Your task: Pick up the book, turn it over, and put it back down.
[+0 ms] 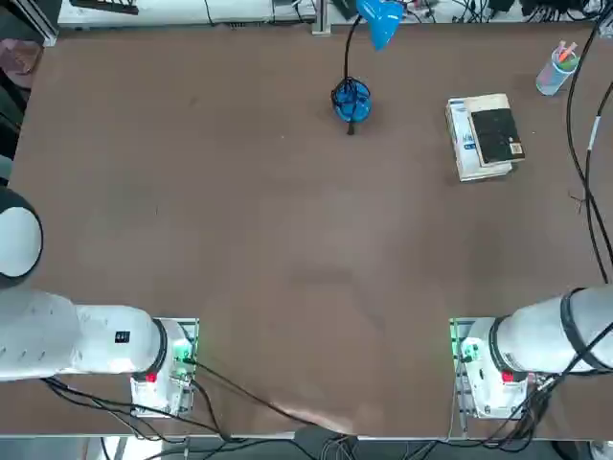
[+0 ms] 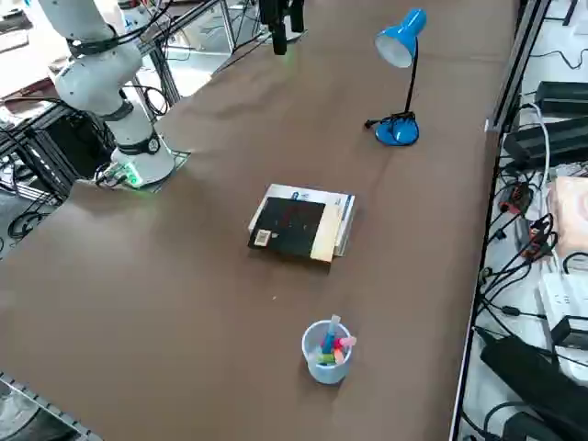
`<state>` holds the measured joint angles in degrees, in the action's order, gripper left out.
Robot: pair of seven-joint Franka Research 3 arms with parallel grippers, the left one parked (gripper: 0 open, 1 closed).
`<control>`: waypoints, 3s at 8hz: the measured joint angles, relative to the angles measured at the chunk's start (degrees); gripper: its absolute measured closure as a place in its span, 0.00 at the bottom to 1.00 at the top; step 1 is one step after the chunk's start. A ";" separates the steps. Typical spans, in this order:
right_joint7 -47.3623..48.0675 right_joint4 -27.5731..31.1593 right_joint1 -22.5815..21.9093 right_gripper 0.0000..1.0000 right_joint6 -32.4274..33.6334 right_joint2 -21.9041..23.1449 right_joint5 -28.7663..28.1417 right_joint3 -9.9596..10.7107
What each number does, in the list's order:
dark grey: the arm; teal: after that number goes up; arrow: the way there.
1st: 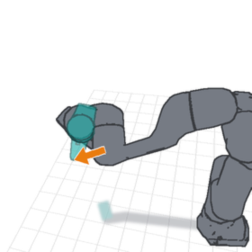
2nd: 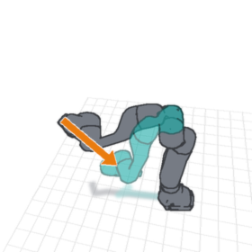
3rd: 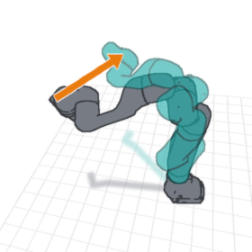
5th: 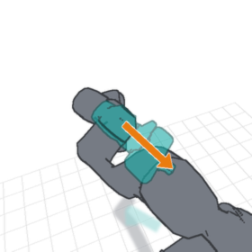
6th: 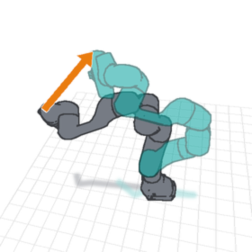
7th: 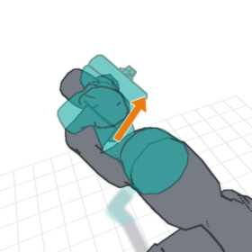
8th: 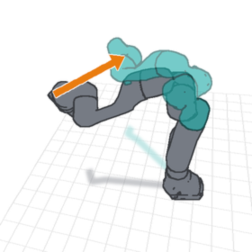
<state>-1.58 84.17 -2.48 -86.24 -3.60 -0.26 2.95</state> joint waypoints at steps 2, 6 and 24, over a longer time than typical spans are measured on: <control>-0.01 -0.01 0.00 0.00 0.00 0.13 0.00 0.01; -0.17 -0.35 0.79 0.00 -0.01 -0.02 -0.88 0.82; -53.72 0.00 44.13 0.01 0.31 -43.94 -47.13 1.28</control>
<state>-55.30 84.17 41.66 -85.93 -47.53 -47.38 4.24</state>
